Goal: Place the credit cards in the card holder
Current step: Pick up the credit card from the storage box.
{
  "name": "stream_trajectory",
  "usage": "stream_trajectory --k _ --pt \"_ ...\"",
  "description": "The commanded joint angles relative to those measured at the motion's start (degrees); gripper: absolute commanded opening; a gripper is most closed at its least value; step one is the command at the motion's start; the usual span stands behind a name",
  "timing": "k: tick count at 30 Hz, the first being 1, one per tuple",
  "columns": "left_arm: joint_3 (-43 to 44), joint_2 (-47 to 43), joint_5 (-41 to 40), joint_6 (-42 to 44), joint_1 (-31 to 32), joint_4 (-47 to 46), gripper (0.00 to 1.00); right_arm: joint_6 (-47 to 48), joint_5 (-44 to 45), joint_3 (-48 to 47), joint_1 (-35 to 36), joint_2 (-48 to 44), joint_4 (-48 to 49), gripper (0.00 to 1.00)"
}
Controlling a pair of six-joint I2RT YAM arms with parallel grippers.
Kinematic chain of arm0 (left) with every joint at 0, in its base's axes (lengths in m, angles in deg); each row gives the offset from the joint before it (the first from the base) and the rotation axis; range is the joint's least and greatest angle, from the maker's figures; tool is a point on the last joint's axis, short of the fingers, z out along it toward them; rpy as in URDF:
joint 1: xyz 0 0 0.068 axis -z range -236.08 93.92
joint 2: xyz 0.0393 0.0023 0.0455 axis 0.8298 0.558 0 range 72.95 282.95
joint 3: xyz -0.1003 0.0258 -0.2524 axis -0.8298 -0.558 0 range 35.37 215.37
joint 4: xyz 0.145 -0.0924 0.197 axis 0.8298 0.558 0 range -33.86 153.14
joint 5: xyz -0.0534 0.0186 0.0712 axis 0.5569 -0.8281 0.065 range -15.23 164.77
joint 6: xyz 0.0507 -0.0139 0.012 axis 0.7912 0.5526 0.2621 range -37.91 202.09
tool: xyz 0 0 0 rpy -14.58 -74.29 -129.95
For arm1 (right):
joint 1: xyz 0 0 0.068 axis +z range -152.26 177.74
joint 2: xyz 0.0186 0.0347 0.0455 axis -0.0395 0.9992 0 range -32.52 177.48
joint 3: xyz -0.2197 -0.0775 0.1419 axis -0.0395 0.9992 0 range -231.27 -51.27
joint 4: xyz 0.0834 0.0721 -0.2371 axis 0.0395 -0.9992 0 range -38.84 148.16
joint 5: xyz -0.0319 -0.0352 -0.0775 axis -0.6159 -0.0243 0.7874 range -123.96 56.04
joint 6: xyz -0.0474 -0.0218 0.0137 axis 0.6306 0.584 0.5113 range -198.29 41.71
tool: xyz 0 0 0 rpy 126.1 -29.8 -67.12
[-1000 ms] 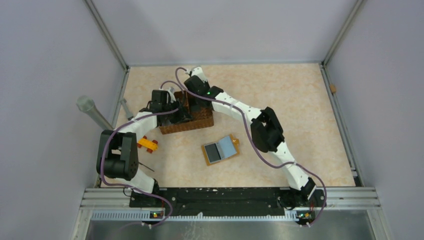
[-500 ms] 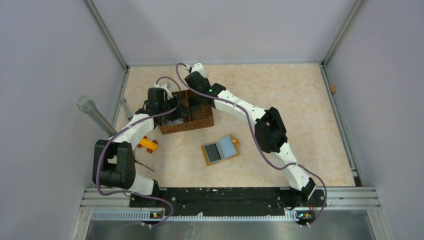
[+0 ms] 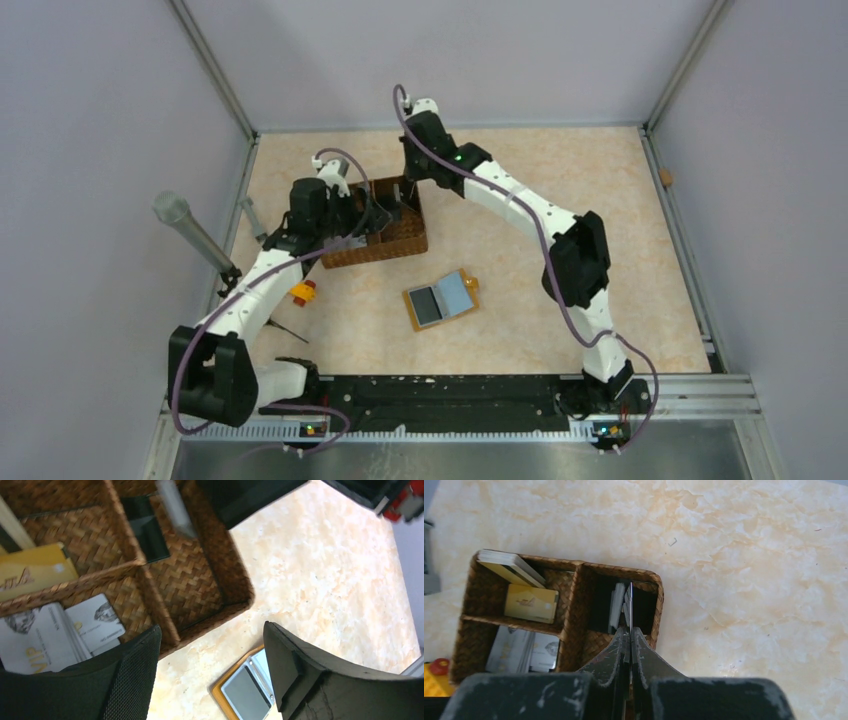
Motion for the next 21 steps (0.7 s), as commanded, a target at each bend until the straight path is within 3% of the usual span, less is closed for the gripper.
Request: stream_trajectory --k 1,12,15,21 --pt "-1.0 -4.0 -2.9 4.9 3.7 -6.0 0.79 -5.2 -10.5 2.4 -2.8 -7.1 4.1 0.0" --pt "2.4 -2.2 -9.6 8.2 7.2 -3.4 0.92 -6.6 -26.0 3.0 -5.0 -8.7 2.7 0.0" --pt "2.6 -3.8 -9.2 7.0 7.1 -2.4 0.99 -2.5 -32.4 6.6 -6.1 -10.4 3.6 0.0" --pt "3.7 -7.8 -2.8 6.7 6.6 2.2 0.99 4.4 -50.9 14.0 -10.6 -15.8 4.1 0.0"
